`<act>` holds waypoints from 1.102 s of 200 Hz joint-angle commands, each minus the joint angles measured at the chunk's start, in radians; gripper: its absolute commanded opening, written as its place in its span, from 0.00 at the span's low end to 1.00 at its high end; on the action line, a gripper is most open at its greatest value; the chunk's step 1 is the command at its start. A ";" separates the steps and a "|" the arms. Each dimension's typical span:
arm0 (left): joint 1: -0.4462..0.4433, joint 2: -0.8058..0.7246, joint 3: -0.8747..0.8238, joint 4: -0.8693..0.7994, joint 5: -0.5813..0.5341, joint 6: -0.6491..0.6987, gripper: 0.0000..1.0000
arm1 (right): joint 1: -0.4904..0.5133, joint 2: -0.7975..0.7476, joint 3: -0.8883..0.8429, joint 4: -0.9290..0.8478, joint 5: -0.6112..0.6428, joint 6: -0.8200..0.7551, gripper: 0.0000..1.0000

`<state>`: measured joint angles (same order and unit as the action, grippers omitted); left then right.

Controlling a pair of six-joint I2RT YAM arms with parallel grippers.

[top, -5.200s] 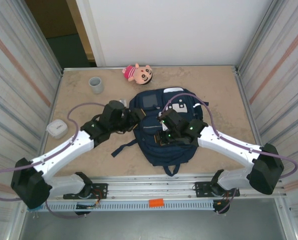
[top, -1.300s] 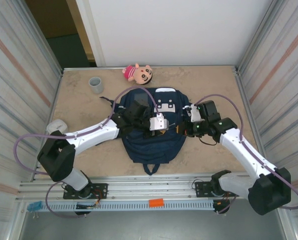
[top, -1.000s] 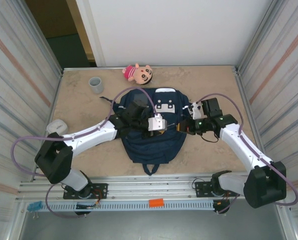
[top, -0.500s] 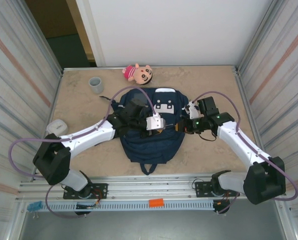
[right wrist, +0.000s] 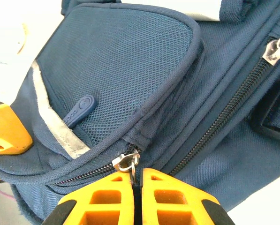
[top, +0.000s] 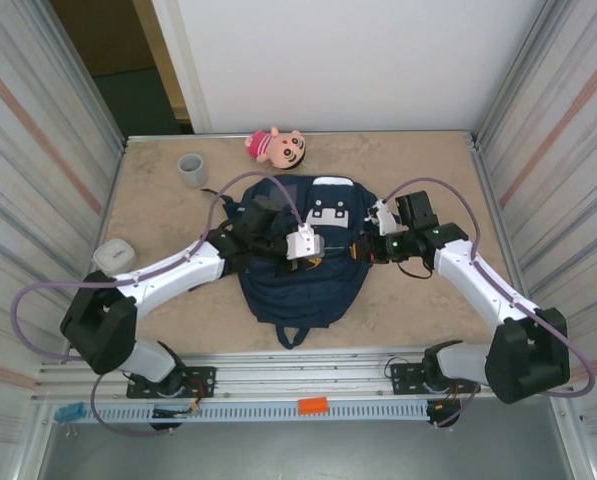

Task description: Pack the student bag

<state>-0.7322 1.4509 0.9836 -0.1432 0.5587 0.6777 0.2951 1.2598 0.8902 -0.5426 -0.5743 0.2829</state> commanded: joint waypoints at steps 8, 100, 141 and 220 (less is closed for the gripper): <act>0.024 -0.139 -0.031 -0.113 0.175 0.049 0.00 | -0.058 0.075 0.033 -0.005 0.252 0.021 0.00; 0.010 -0.124 -0.055 -0.110 0.008 0.052 0.00 | -0.060 0.094 -0.011 0.092 0.110 0.080 0.14; 0.036 -0.146 -0.085 -0.075 0.059 0.048 0.00 | -0.080 -0.095 -0.103 0.104 0.101 0.065 0.47; -0.038 -0.122 -0.110 0.028 -0.150 0.023 0.08 | -0.106 -0.288 -0.126 0.166 0.128 0.099 0.53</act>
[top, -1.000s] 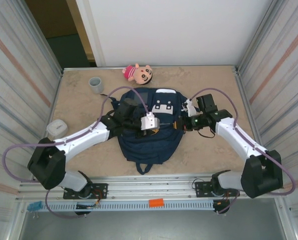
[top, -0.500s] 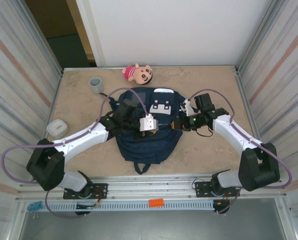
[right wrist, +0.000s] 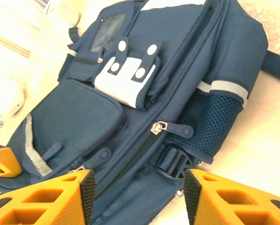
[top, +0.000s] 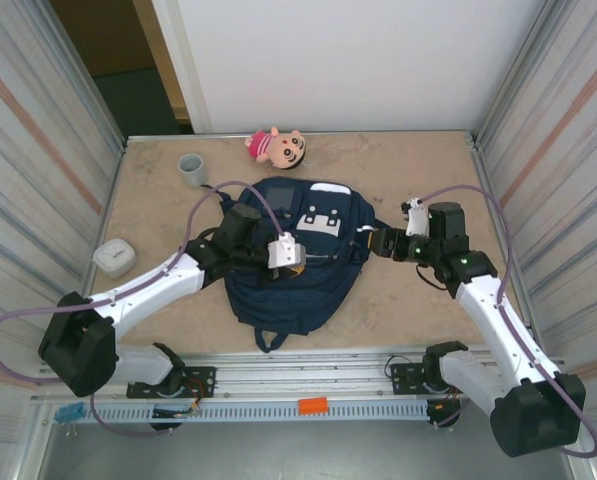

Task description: Pack the student bag

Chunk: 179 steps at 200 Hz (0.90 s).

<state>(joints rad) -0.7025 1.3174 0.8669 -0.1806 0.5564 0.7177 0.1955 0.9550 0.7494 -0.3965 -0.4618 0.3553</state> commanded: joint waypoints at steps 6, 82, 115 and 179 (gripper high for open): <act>-0.085 0.025 0.011 0.087 -0.194 -0.026 0.08 | -0.007 0.022 0.016 0.023 0.014 0.034 0.53; -0.227 0.229 0.144 0.214 -0.370 -0.178 0.40 | -0.020 0.030 0.015 0.033 0.090 0.065 0.53; -0.220 0.105 0.100 0.222 -0.442 -0.271 0.73 | -0.077 -0.058 -0.008 0.037 0.260 0.080 0.55; -0.030 -0.351 -0.122 0.270 -0.857 -0.572 0.99 | -0.225 -0.174 -0.045 0.150 0.440 -0.051 0.99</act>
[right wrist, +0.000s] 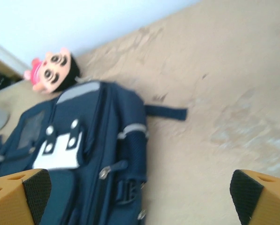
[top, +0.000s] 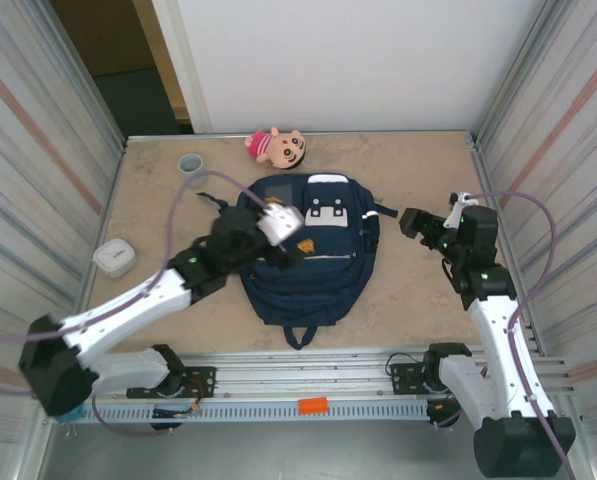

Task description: Pack the student bag

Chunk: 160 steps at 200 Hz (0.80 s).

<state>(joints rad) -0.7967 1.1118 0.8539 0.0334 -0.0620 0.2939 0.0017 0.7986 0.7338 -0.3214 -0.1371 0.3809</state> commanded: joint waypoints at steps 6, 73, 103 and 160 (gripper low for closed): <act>0.087 -0.189 -0.147 0.079 -0.280 -0.153 0.99 | -0.045 -0.016 -0.036 0.091 0.127 -0.087 0.99; 0.354 -0.394 -0.548 0.346 -0.468 -0.089 0.99 | -0.167 0.154 -0.239 0.461 0.032 -0.178 0.99; 0.454 -0.244 -0.671 0.536 -0.406 -0.109 0.99 | -0.158 0.265 -0.353 0.705 -0.025 -0.253 0.99; 0.610 0.351 -0.674 1.157 -0.146 -0.107 0.99 | -0.014 0.580 -0.446 1.197 -0.002 -0.398 0.99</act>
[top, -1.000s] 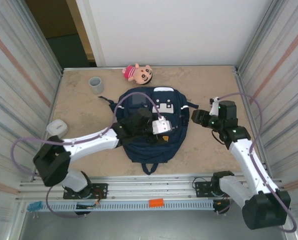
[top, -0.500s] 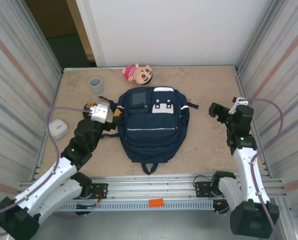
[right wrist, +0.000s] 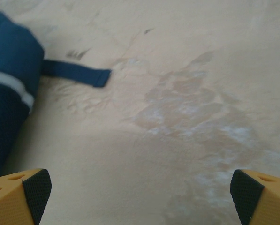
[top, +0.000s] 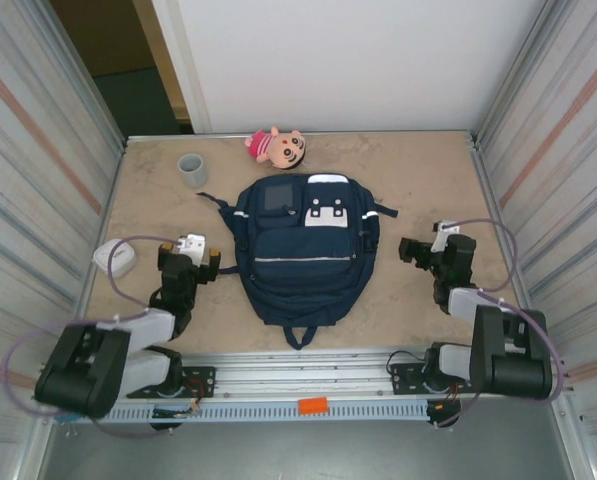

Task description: Pack the student bag

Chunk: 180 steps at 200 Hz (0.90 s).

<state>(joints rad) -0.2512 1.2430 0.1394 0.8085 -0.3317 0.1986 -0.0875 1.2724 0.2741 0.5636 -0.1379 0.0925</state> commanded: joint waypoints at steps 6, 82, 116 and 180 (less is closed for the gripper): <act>0.096 0.326 0.065 0.468 0.154 -0.016 0.99 | 0.098 0.160 0.026 0.342 0.022 -0.127 0.99; 0.204 0.269 0.249 0.023 0.175 -0.168 0.99 | 0.043 0.268 0.142 0.223 0.116 -0.011 0.99; 0.202 0.269 0.249 0.026 0.171 -0.166 0.99 | 0.038 0.268 0.142 0.222 0.110 -0.009 0.99; 0.202 0.267 0.250 0.021 0.174 -0.167 0.99 | 0.039 0.269 0.142 0.222 0.112 -0.008 0.99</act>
<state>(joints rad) -0.0460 1.5257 0.3862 0.8330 -0.1638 0.0471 -0.0509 1.5475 0.4080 0.7841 -0.0452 0.0704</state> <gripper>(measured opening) 0.987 0.986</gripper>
